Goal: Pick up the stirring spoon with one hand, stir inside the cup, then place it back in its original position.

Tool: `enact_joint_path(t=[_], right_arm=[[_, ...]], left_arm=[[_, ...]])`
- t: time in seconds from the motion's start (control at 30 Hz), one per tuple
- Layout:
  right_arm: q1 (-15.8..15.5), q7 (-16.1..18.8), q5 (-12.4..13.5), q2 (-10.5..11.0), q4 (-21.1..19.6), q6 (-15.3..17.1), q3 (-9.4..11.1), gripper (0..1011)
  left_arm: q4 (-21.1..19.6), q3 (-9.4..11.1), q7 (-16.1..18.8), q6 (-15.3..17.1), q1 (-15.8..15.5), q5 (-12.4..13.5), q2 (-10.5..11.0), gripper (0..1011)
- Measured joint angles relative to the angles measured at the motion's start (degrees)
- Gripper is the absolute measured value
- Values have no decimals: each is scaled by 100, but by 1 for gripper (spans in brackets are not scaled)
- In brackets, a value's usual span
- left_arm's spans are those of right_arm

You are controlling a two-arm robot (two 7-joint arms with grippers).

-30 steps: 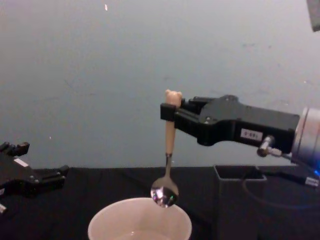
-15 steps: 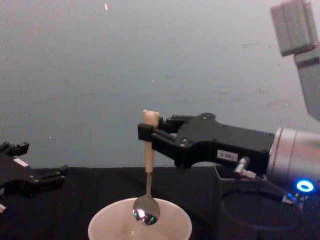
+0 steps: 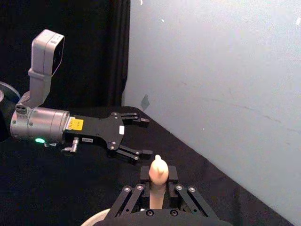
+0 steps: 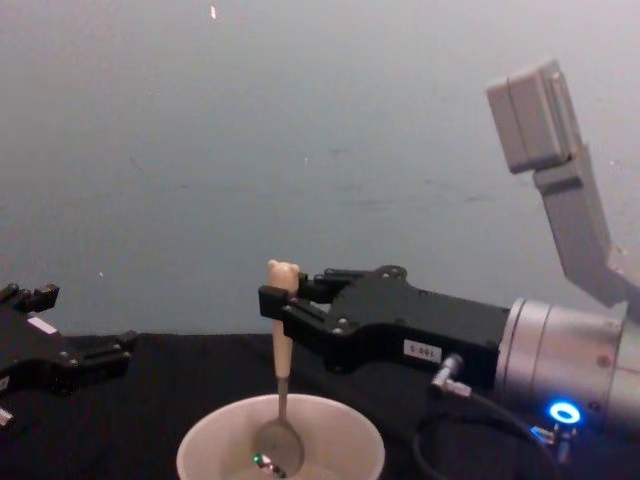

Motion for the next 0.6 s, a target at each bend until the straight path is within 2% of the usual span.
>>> enact_joint_path(t=[0.33, 0.6], right_arm=[[-4, 111, -57, -81, 131, -83, -19, 210], [-38, 128, -115, -66, 138, -104, -20, 210]], left_arm=[[0, 0, 0, 0, 0, 0, 0, 1001], [0, 0, 0, 0, 0, 0, 0, 1001]])
